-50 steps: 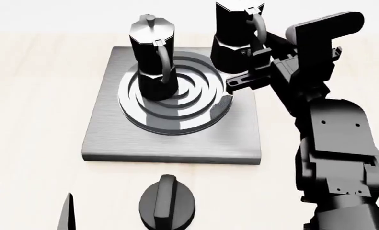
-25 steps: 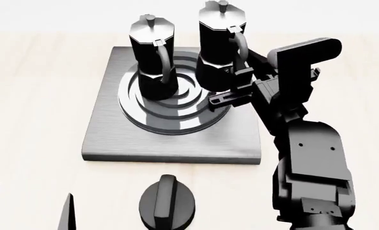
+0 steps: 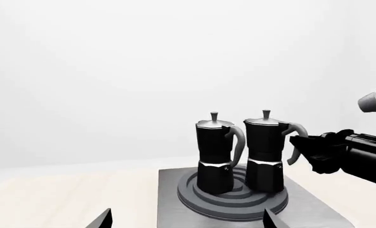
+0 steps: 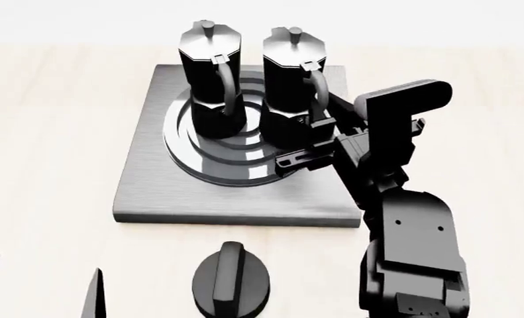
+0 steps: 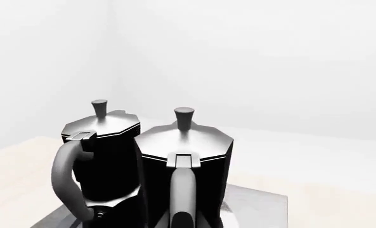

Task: Put both moka pots on the stove.

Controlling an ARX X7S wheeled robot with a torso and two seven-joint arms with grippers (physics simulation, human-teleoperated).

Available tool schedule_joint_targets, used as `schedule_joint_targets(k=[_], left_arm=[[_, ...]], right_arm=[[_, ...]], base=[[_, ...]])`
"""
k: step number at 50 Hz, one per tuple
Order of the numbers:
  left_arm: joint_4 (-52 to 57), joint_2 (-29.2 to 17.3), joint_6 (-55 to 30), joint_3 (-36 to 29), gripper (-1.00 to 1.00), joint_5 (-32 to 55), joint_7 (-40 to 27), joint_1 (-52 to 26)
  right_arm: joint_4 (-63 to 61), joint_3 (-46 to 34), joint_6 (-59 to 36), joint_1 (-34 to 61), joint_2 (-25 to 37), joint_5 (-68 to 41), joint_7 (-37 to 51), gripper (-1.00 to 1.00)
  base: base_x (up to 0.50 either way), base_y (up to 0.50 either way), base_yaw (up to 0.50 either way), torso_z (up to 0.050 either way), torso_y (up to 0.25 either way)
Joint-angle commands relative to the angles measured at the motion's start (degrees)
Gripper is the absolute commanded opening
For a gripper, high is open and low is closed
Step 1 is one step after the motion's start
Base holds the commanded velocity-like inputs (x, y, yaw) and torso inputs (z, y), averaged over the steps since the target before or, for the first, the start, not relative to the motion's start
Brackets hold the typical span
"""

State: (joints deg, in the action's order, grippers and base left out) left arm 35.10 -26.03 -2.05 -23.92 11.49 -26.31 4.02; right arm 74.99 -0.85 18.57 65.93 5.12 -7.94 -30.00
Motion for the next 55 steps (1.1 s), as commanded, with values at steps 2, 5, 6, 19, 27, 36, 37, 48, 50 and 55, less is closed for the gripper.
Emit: schedule_joint_targets(k=[2, 5, 6, 19, 27, 36, 37, 48, 50, 55], left_arm=[[-0.21, -0.02, 0.14, -0.25, 1.00, 0.08, 0.03, -0.17], [-0.13, -0.08, 0.15, -0.18, 1.00, 0.15, -0.06, -0.11], [-0.08, -0.11, 0.16, -0.21, 1.00, 0.10, -0.08, -0.07], [-0.30, -0.10, 0.26, -0.58, 1.00, -0.08, -0.16, -0.10], [-0.61, 0.06, 0.29, -1.14, 1.00, -0.43, -0.08, -0.29], [-0.78, 0.07, 0.54, -1.23, 1.00, -0.55, -0.22, -0.29], [-0.88, 0.09, 0.64, -1.27, 1.00, -0.53, -0.20, -0.28], [-0.68, -0.03, 0.95, -1.29, 1.00, -0.60, -0.47, 0.01], [-0.79, -0.03, 1.10, -1.23, 1.00, -0.54, -0.50, 0.00], [-0.54, -0.09, 1.12, -1.35, 1.00, -0.67, -0.59, 0.07]], right_arm=[[-0.03, 6.04, 0.18, -0.07, -0.87, 4.05, -0.74, 1.00], [-0.04, 6.55, 0.44, -0.01, -0.92, 4.55, -0.96, 1.00], [-0.04, 6.80, 0.52, 0.16, -0.94, 4.56, -1.08, 1.00], [-25.04, 8.58, -14.51, -11.14, -1.99, 1.00, -4.54, 1.00], [-81.55, 8.30, -27.86, -32.69, -4.10, -4.43, 0.01, 1.00], [-95.04, 3.76, -18.43, -50.39, -4.04, -1.96, 7.74, 1.00], [-94.87, 3.31, -16.60, -51.46, -3.89, -1.26, 8.24, 1.00], [-99.91, -1.66, -10.81, -63.89, -2.82, 2.05, 13.28, 1.00], [-101.38, -2.41, -10.39, -65.96, -2.50, 1.79, 13.53, 1.00], [-101.91, -3.53, -7.56, -70.35, -2.02, 1.25, 14.26, 1.00]], base=[[0.00, 0.00, 0.00, 0.000, 0.000], [0.00, 0.00, 0.00, 0.000, 0.000], [0.00, 0.00, 0.00, 0.000, 0.000], [0.00, 0.00, 0.00, 0.000, 0.000], [0.00, 0.00, 0.00, 0.000, 0.000], [0.00, 0.00, 0.00, 0.000, 0.000], [0.00, 0.00, 0.00, 0.000, 0.000], [0.00, 0.00, 0.00, 0.000, 0.000], [0.00, 0.00, 0.00, 0.000, 0.000], [0.00, 0.00, 0.00, 0.000, 0.000]])
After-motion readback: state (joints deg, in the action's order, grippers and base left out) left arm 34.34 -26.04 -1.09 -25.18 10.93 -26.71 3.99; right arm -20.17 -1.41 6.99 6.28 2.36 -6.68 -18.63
